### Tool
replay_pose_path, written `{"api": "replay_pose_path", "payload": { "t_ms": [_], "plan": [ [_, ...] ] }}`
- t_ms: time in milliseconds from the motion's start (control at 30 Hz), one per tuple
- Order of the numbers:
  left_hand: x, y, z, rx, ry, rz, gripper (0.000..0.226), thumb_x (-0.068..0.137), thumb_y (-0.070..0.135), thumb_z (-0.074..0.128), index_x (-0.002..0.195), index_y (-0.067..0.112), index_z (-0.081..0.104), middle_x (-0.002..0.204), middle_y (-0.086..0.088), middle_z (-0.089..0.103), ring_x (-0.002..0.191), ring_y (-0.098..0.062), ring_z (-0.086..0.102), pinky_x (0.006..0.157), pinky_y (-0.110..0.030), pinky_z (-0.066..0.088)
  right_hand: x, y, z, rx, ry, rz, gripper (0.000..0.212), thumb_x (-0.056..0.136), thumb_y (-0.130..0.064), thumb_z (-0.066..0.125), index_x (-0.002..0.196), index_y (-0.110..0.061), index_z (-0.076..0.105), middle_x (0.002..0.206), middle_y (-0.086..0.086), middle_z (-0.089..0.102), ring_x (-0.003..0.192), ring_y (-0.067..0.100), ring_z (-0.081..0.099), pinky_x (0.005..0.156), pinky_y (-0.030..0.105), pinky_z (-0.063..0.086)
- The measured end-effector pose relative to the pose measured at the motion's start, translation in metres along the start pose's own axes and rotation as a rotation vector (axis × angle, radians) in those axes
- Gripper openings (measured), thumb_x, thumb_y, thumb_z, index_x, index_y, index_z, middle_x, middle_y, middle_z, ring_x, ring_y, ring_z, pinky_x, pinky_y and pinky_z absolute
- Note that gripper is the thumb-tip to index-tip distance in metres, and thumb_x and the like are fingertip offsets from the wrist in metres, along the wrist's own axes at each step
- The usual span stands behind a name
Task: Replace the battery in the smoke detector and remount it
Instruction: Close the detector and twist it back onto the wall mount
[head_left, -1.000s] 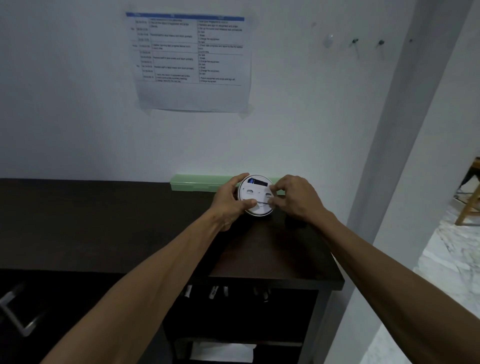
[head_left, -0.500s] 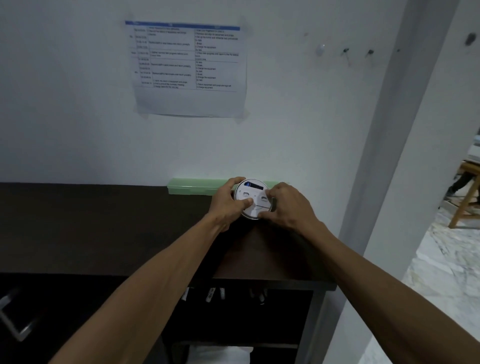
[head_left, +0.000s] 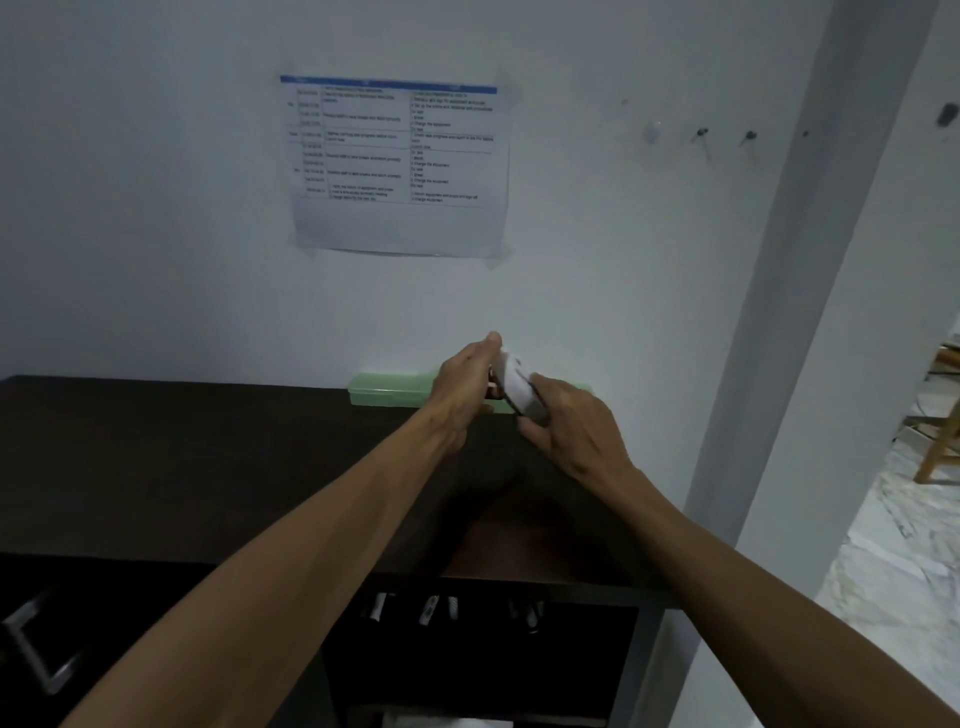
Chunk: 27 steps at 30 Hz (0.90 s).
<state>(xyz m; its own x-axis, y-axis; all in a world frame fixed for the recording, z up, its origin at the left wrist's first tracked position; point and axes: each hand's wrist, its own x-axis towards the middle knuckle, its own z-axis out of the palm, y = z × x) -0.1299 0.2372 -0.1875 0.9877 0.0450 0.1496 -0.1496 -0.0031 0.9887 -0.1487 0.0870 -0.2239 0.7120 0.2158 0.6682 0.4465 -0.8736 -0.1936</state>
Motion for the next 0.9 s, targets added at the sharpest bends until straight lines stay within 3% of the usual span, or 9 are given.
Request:
{"api": "replay_pose_path", "payload": {
  "t_ms": [67,133,233,300,367,533,667,767,900],
  "plan": [
    [0.002,0.007,0.000,0.052,-0.018,0.047,0.037,0.101,0.046,0.046,0.128,0.025,0.061,0.117,-0.005,0.070,0.101,-0.021,0.065,0.087,-0.040,0.051,0.003,-0.005,0.000,0.228,0.078,0.153,0.037,0.088,-0.032,0.068,0.118,-0.010,0.064,0.102,0.006,0.071,0.080,0.017,0.066,0.069,0.026,0.057],
    [0.004,0.007,0.000,0.100,0.000,0.068,0.047,0.101,0.045,0.047,0.146,0.030,0.043,0.125,-0.007,0.066,0.112,-0.022,0.061,0.097,-0.042,0.047,0.005,-0.009,0.000,0.476,0.144,0.350,0.030,0.088,-0.030,0.069,0.112,-0.012,0.067,0.097,0.000,0.068,0.077,0.008,0.065,0.062,0.014,0.054],
    [0.006,0.007,0.004,0.121,0.038,-0.018,0.062,0.096,0.048,0.055,0.150,0.023,0.038,0.143,-0.009,0.054,0.130,-0.029,0.049,0.110,-0.047,0.041,0.010,-0.010,-0.004,1.009,0.193,0.601,0.023,0.088,-0.017,0.066,0.111,-0.010,0.068,0.107,0.007,0.071,0.092,0.019,0.070,0.074,0.028,0.061],
    [0.004,0.008,0.008,0.086,-0.025,-0.079,0.058,0.096,0.047,0.058,0.141,0.011,0.050,0.135,-0.007,0.055,0.128,-0.028,0.048,0.112,-0.047,0.038,0.012,-0.014,-0.009,1.361,0.198,0.699,0.013,0.091,-0.010,0.061,0.102,-0.013,0.067,0.105,0.008,0.072,0.099,0.024,0.070,0.085,0.037,0.060],
    [0.002,0.010,0.012,0.033,-0.066,-0.094,0.049,0.095,0.042,0.061,0.130,0.008,0.060,0.121,-0.004,0.059,0.121,-0.025,0.051,0.111,-0.045,0.039,0.015,-0.015,-0.011,1.541,0.192,0.732,0.013,0.092,-0.010,0.059,0.102,-0.012,0.067,0.102,0.011,0.074,0.101,0.025,0.070,0.091,0.039,0.056],
    [0.010,0.018,0.015,-0.105,-0.040,-0.061,0.035,0.093,0.032,0.068,0.117,0.006,0.068,0.117,-0.011,0.071,0.102,-0.022,0.062,0.080,-0.030,0.049,0.017,-0.011,-0.013,1.526,0.114,0.713,0.020,0.090,-0.016,0.061,0.107,-0.009,0.069,0.095,0.009,0.072,0.088,0.020,0.063,0.080,0.036,0.049],
    [0.021,0.030,0.011,-0.170,-0.091,-0.039,0.035,0.093,0.017,0.068,0.120,-0.003,0.063,0.117,-0.017,0.070,0.107,-0.029,0.068,0.084,-0.032,0.058,0.029,0.007,-0.034,1.443,0.145,0.646,0.015,0.092,-0.016,0.062,0.104,-0.010,0.069,0.093,0.002,0.072,0.095,0.018,0.063,0.086,0.037,0.052],
    [0.027,0.044,0.011,-0.139,-0.135,-0.015,0.033,0.093,0.014,0.068,0.121,-0.001,0.063,0.115,-0.015,0.070,0.104,-0.027,0.069,0.085,-0.034,0.060,0.042,0.022,-0.054,1.311,0.114,0.573,0.027,0.093,-0.020,0.063,0.113,-0.002,0.066,0.104,0.010,0.071,0.098,0.023,0.066,0.087,0.038,0.058],
    [0.037,0.063,0.017,-0.092,-0.181,0.047,0.033,0.093,0.014,0.067,0.123,0.000,0.062,0.118,-0.013,0.067,0.107,-0.026,0.065,0.078,-0.030,0.059,0.057,0.035,-0.077,1.160,0.080,0.482,0.029,0.091,-0.016,0.067,0.118,-0.004,0.065,0.109,0.017,0.071,0.095,0.024,0.069,0.084,0.039,0.060]
  ]
}}
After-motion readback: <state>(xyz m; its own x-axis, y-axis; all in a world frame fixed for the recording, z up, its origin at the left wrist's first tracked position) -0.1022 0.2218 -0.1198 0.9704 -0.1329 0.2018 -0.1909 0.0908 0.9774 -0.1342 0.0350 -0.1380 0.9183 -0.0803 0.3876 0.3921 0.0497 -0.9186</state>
